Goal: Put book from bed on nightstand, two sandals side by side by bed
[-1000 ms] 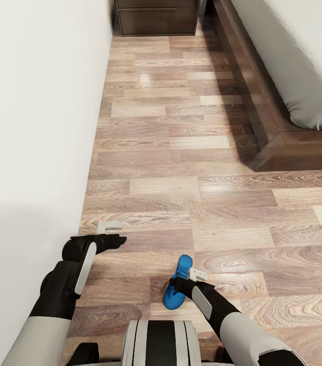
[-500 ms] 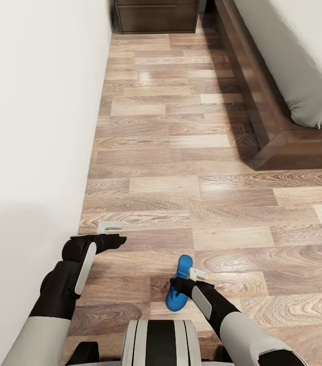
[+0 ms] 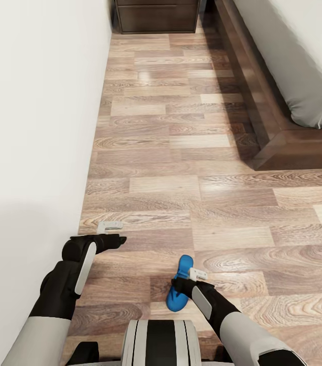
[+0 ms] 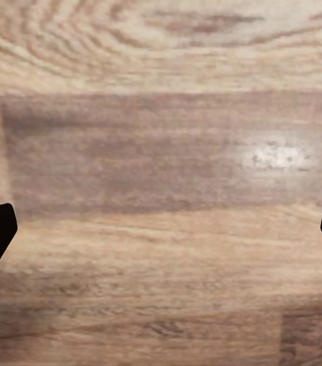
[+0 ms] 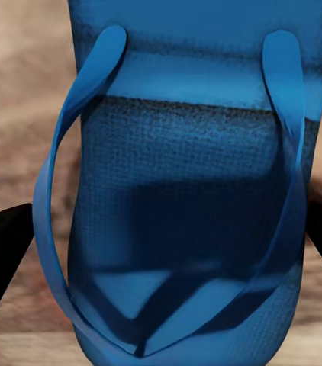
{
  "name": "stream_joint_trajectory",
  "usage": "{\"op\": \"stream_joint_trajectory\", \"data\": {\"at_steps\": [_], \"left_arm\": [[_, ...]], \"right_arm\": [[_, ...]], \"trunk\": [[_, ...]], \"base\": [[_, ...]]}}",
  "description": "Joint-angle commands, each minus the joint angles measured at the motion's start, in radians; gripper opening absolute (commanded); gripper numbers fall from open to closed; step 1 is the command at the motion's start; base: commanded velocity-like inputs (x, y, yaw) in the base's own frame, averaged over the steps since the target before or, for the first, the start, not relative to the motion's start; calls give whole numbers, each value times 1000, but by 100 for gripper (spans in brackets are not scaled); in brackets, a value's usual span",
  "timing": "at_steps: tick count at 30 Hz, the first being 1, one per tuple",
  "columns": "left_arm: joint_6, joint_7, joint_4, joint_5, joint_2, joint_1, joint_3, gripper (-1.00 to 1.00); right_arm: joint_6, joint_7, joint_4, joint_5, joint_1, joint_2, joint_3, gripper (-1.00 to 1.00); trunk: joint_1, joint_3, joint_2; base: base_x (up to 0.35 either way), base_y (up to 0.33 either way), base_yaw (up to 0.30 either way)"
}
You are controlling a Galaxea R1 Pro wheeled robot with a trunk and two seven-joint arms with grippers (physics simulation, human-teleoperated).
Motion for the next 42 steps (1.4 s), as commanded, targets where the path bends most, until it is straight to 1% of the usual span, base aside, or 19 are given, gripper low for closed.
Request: {"op": "stream_joint_trajectory", "data": {"at_steps": [1,2,19,29,37,39,40,42], "left_arm": [[4,2,0,6,0,-1,0,100],[4,2,0,6,0,-1,0,100],[0,-1,4,6,0,-1,0,100],[-3,0,11,1,0,-1,-1,100],[-3,1,12,0,0,-1,-1,100],[-4,2,13,0,0,-1,-1,100],[-4,2,14,0,0,-1,-1,100],[-5,2,15,-1,-1,-1,-1,100]], "right_arm": [[1,5,0,-27,1,0,5,-100],[1,5,0,-27,1,0,5,-100],[0,5,1,-27,0,0,5,-100],[0,-7,9,-27,1,0,5,-100],[0,-16,48,-16,3,0,11,-100],[-1,-17,59,-7,5,0,18,-100],[-3,-17,62,5,7,0,27,-100],[-5,-17,61,18,8,0,34,-100]], "trunk": [[0,-1,0],[0,-1,0],[-7,65,4],[-12,104,6],[-15,135,8],[-16,142,9],[-17,146,9],[-18,154,9]], "base": [[0,0,0],[0,0,0],[0,0,0],[0,0,0],[0,0,0],[0,0,0],[0,0,0],[0,0,0]]}}
